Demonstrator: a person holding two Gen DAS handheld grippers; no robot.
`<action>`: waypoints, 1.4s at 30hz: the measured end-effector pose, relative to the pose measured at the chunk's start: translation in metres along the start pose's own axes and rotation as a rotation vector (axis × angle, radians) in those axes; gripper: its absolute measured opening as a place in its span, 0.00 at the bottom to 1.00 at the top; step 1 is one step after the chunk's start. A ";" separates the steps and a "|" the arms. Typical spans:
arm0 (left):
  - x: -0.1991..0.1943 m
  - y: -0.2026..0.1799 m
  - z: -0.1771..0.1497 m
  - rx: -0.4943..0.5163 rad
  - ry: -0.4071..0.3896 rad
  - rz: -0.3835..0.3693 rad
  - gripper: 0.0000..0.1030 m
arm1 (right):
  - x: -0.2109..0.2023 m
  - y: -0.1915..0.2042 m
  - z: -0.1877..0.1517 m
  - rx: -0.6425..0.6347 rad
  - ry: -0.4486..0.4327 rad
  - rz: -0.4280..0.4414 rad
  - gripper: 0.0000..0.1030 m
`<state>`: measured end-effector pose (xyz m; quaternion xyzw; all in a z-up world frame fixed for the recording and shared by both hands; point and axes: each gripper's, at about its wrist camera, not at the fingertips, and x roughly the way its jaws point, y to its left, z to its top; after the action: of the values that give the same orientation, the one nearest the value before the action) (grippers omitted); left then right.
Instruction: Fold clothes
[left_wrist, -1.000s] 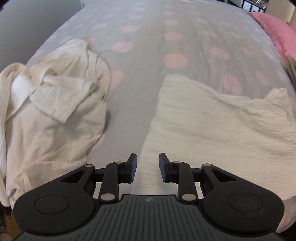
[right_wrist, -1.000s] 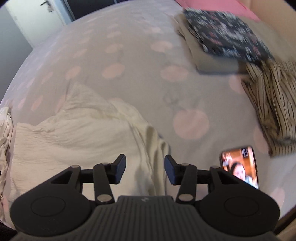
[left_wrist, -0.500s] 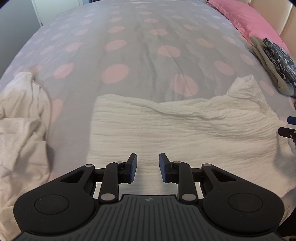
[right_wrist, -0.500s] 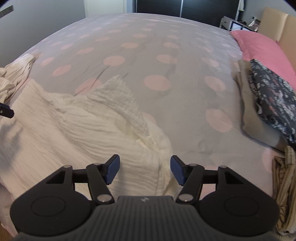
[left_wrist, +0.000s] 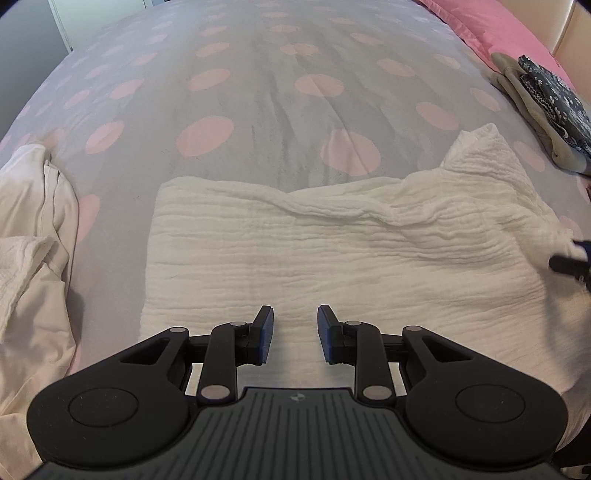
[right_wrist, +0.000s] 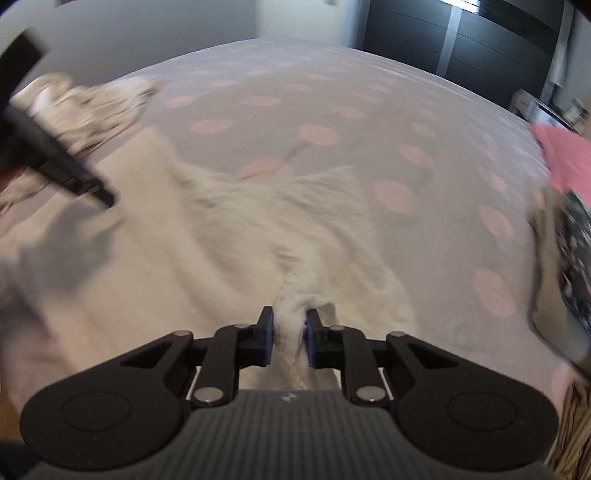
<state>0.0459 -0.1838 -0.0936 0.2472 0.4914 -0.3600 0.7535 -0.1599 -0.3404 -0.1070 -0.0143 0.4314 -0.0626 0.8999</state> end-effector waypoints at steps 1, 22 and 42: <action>0.000 0.000 -0.001 0.000 0.002 0.000 0.23 | -0.001 0.011 -0.003 -0.053 0.011 0.015 0.19; -0.008 0.004 -0.015 -0.021 0.002 0.001 0.23 | -0.035 0.037 -0.010 -0.033 -0.058 0.145 0.50; 0.002 0.009 -0.018 -0.037 0.033 0.000 0.23 | 0.034 -0.031 -0.018 0.396 0.084 0.095 0.41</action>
<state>0.0435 -0.1658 -0.1019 0.2391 0.5103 -0.3466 0.7499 -0.1556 -0.3750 -0.1420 0.1859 0.4481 -0.1042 0.8682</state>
